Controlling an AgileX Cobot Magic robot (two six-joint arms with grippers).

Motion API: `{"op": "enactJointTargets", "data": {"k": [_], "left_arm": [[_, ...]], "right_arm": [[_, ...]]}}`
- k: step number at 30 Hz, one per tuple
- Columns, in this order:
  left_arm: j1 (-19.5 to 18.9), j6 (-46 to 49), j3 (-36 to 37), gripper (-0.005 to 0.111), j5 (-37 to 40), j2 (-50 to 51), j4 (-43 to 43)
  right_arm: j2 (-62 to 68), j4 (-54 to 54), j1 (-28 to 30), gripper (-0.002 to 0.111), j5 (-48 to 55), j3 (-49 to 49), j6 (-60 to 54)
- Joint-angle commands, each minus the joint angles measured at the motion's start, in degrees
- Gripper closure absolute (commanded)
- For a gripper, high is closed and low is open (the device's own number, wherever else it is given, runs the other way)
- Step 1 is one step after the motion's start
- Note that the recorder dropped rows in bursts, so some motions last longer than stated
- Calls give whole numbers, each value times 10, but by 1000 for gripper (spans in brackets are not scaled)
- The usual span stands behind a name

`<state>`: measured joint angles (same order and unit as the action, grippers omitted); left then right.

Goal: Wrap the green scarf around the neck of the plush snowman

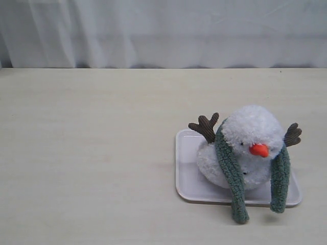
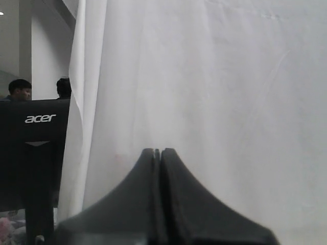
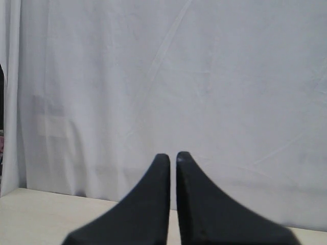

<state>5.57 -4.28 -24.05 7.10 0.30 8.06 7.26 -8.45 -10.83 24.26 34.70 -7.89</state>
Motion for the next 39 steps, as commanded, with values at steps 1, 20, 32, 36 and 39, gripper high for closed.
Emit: {"op": "enactJointTargets", "data": {"k": [1, 20, 32, 36, 39], "left_arm": [[-23, -1, 37, 107, -27, -3, -2], [-23, 34, 211, 107, -37, -3, -12], [-23, 108, 241, 107, -91, -3, -91], [-23, 122, 241, 107, -91, -3, -89], [-23, 132, 241, 107, -88, -3, -88]], "right_arm": [[-3, -1, 2, 104, -4, -2, 2], [-3, -1, 2, 104, -4, -2, 2], [-3, -1, 2, 104, -4, -2, 2], [-3, -1, 2, 104, -4, -2, 2], [-3, -1, 2, 104, -4, -2, 2]]}}
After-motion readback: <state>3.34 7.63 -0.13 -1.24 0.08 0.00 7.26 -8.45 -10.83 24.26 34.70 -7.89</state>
